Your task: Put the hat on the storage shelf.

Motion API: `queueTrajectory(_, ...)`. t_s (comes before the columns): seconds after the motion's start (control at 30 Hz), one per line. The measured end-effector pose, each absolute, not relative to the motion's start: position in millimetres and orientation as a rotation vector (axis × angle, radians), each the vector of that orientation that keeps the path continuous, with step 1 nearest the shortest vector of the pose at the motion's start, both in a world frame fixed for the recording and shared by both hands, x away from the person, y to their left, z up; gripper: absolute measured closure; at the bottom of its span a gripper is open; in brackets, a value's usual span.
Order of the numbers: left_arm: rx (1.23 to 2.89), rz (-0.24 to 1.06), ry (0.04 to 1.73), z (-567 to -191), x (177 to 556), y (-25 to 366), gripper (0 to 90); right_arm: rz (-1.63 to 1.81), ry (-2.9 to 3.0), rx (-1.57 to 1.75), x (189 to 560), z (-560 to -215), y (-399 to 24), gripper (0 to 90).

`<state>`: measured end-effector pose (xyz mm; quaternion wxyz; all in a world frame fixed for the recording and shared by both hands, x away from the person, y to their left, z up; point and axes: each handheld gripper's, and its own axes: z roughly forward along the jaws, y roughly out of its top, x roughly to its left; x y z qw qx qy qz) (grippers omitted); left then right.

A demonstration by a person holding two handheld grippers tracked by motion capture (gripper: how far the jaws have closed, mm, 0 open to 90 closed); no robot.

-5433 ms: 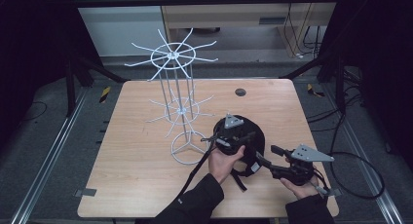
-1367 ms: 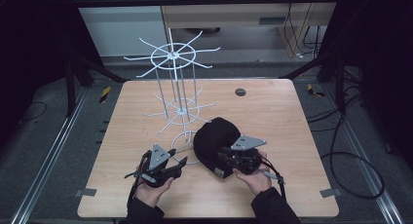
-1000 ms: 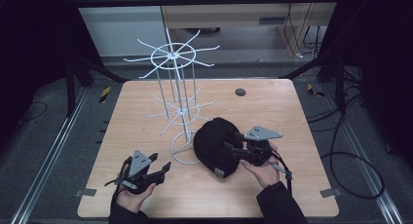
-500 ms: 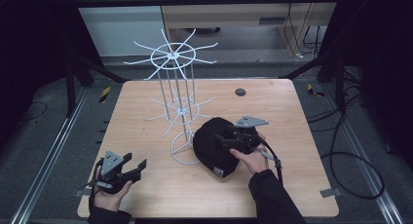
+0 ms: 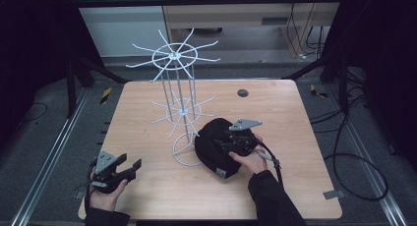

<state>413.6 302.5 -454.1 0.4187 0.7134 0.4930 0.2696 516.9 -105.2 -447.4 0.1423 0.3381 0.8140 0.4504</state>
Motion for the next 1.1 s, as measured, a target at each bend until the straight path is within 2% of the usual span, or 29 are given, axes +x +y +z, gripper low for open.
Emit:
queueTrajectory(0.13, 1.794, 0.68, 1.242, -454.9, 414.4, 303.3, 38.0, 1.198, 2.405, 0.985, 517.3, -457.2, -99.9, 76.2)
queueTrajectory(0.3, 1.79, 0.678, 1.25, -455.3, 414.9, 303.9, 38.3, 1.223, 2.376, 0.993, 514.4, -452.9, -106.6, 84.8)
queueTrajectory(0.53, 1.779, 0.685, 1.253, -454.7, 414.4, 304.6, 38.5, 1.269, 2.317, 0.935, 499.9, -431.5, -128.3, 86.7)
queueTrajectory(1.1, 1.765, 0.697, 1.264, -453.9, 414.4, 305.8, 38.6, 1.405, 2.008, 0.989, 464.8, -382.2, -216.4, 87.4)
